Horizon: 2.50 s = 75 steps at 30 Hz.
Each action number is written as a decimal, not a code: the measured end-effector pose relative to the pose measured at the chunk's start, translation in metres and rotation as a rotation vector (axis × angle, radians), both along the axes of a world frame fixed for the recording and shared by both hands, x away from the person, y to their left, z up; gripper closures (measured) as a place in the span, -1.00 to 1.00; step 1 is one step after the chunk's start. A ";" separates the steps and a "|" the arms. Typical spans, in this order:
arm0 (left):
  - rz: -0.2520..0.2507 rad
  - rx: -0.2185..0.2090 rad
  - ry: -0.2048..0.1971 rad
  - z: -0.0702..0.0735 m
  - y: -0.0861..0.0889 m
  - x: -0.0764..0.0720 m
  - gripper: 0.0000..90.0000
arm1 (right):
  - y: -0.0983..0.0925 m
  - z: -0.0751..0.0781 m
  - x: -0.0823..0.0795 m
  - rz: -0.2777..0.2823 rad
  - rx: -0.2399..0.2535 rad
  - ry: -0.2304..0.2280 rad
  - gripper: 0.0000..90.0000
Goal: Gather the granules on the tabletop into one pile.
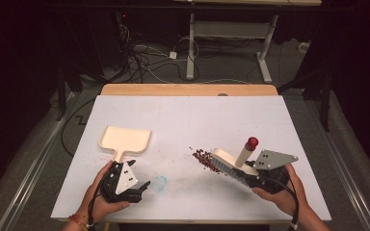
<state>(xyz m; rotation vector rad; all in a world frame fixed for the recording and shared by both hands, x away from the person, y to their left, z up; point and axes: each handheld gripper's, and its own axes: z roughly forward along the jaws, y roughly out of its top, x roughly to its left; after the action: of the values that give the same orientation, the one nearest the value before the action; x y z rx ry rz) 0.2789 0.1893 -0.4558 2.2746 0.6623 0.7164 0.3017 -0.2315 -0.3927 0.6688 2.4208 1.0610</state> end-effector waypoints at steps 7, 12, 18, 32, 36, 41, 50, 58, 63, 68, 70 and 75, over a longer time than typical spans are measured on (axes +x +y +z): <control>0.003 -0.005 0.001 0.000 0.003 -0.002 -0.59 | -0.030 -0.001 -0.015 -0.014 -0.043 0.049 0.50; 0.000 -0.004 -0.001 0.001 0.002 -0.003 -0.59 | -0.038 -0.008 -0.025 -0.008 -0.095 0.114 0.50; -0.011 0.008 0.006 0.000 -0.002 0.000 -0.59 | -0.020 -0.012 -0.015 0.025 -0.106 0.126 0.50; -0.013 0.002 0.014 -0.001 0.000 0.001 -0.59 | 0.003 -0.007 0.010 0.005 -0.082 0.119 0.50; -0.013 0.004 0.014 -0.001 -0.001 0.001 -0.59 | -0.003 0.000 0.011 0.005 -0.046 0.109 0.50; -0.012 0.005 0.016 -0.002 -0.002 0.002 -0.59 | -0.003 0.013 0.020 0.054 -0.002 0.031 0.50; -0.013 0.008 0.026 -0.003 -0.004 0.005 -0.59 | 0.028 0.005 0.094 0.147 0.007 -0.104 0.50; -0.009 0.013 0.034 -0.004 -0.002 0.007 -0.59 | 0.065 -0.032 0.150 0.187 -0.024 -0.115 0.50; -0.009 0.013 0.039 -0.005 -0.001 0.007 -0.59 | 0.080 -0.037 0.153 0.274 -0.012 -0.119 0.50; -0.015 0.016 0.040 -0.005 -0.003 0.007 -0.59 | 0.085 -0.040 0.152 0.382 -0.015 -0.080 0.50; -0.017 0.019 0.044 -0.006 -0.003 0.008 -0.59 | 0.082 -0.040 0.149 0.414 -0.029 -0.074 0.50; -0.020 0.026 0.049 -0.006 -0.003 0.008 -0.59 | 0.069 -0.040 0.141 0.489 -0.049 -0.060 0.49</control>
<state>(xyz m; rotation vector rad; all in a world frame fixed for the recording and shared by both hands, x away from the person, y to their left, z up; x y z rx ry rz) 0.2870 0.1860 -0.4616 2.3255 0.6555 0.6648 0.4427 -0.1622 -0.4331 0.0182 2.6112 1.1709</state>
